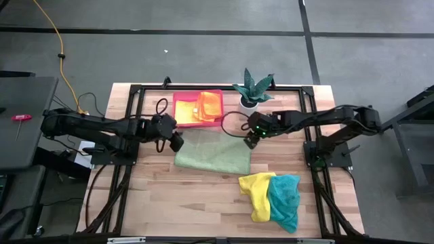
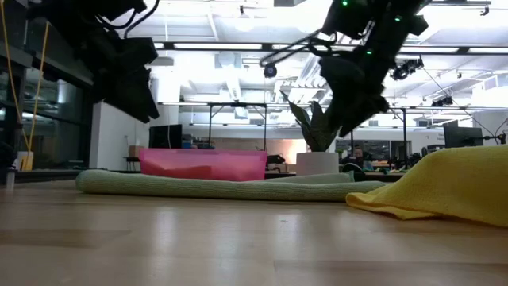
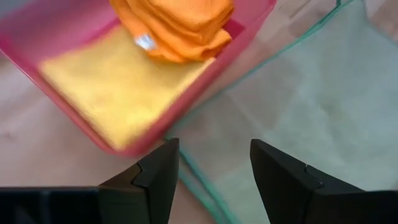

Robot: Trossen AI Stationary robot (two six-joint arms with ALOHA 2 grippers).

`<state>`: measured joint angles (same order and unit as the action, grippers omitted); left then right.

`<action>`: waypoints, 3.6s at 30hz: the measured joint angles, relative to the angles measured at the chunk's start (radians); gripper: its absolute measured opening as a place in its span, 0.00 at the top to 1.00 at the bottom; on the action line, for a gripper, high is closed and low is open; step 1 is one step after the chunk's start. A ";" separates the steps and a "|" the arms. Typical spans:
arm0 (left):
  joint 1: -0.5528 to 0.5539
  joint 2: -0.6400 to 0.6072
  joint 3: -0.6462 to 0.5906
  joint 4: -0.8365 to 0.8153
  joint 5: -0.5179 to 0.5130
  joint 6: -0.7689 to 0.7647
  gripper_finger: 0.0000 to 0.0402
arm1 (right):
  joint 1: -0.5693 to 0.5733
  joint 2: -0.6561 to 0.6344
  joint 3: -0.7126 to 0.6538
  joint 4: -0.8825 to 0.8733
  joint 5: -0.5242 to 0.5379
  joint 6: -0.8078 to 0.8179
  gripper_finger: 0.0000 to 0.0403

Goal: Fold microfiber towels
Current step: Fold the green microfiber towel

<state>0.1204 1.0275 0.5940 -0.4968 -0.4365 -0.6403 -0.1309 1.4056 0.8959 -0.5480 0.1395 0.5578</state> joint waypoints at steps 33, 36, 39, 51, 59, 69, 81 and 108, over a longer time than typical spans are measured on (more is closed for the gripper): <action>0.034 0.201 -0.254 0.367 0.257 -0.552 0.53 | 0.027 -0.248 -0.250 0.115 -0.037 0.246 0.52; 0.059 0.200 -0.254 0.371 0.300 -0.521 0.53 | 0.027 -0.248 -0.250 0.115 -0.040 0.246 0.52; 0.086 0.200 -0.254 0.377 0.354 -0.472 0.53 | 0.027 -0.248 -0.250 0.115 -0.040 0.246 0.52; 0.096 0.198 -0.255 0.355 0.406 -0.398 0.97 | 0.027 -0.248 -0.250 0.115 -0.042 0.246 0.52; 0.049 0.074 -0.256 0.156 0.414 -0.411 0.99 | 0.027 -0.248 -0.250 0.120 -0.042 0.255 0.52; -0.024 -0.061 -0.256 -0.002 0.278 -0.560 1.00 | 0.027 -0.247 -0.250 0.189 -0.027 0.254 0.52; -0.046 -0.063 -0.255 -0.047 0.215 -0.561 0.89 | 0.027 -0.247 -0.250 0.202 -0.026 0.254 0.52; -0.162 -0.241 -0.082 -0.161 0.447 -0.036 0.50 | 0.027 -0.247 -0.250 0.351 -0.142 0.220 0.52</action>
<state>-0.0413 0.7866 0.5123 -0.6576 0.0101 -0.6762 -0.1036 1.1584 0.6456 -0.1970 -0.0029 0.7779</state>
